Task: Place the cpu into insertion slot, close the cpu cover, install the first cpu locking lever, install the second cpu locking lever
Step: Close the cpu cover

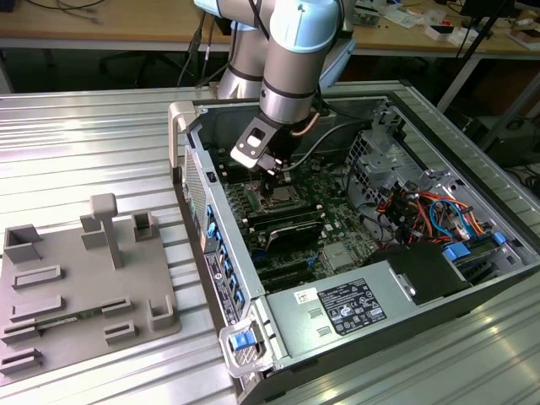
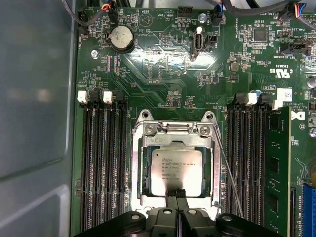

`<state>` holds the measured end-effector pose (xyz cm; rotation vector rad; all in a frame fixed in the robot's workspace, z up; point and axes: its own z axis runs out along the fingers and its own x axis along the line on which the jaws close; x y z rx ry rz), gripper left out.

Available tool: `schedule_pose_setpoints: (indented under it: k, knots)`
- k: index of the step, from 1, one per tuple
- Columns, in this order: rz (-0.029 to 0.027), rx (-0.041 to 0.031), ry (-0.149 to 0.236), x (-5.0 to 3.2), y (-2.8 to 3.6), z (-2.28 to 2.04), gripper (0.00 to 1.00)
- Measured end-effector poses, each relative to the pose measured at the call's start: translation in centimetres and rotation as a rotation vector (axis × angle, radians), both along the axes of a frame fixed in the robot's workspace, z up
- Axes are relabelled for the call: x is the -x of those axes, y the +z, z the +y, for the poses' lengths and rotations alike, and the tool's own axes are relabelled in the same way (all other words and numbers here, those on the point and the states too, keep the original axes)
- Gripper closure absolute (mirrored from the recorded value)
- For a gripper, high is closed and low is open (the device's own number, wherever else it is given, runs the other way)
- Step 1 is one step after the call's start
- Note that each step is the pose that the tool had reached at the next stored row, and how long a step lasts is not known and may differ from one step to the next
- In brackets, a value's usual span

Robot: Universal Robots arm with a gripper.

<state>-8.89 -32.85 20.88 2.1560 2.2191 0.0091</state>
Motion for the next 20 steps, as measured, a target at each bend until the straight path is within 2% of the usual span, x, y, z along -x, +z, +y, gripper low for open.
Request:
schedule_pose_setpoints:
  k: [10, 13, 15, 17, 20]
  knots:
    - [0.0, 0.0021, 0.0, -0.19, 0.2, 0.0, 0.89]
    - [0.0, 0.0027, 0.0, -1.13, 0.18, 0.0, 0.89]
    - [0.0, 0.0034, 0.0, -2.32, 0.15, 0.0, 0.89]
    - [0.0, 0.0059, 0.0, -3.11, 0.13, 0.0, 0.89]
    - [0.0, 0.0071, 0.0, -3.29, 0.12, 0.0, 0.89]
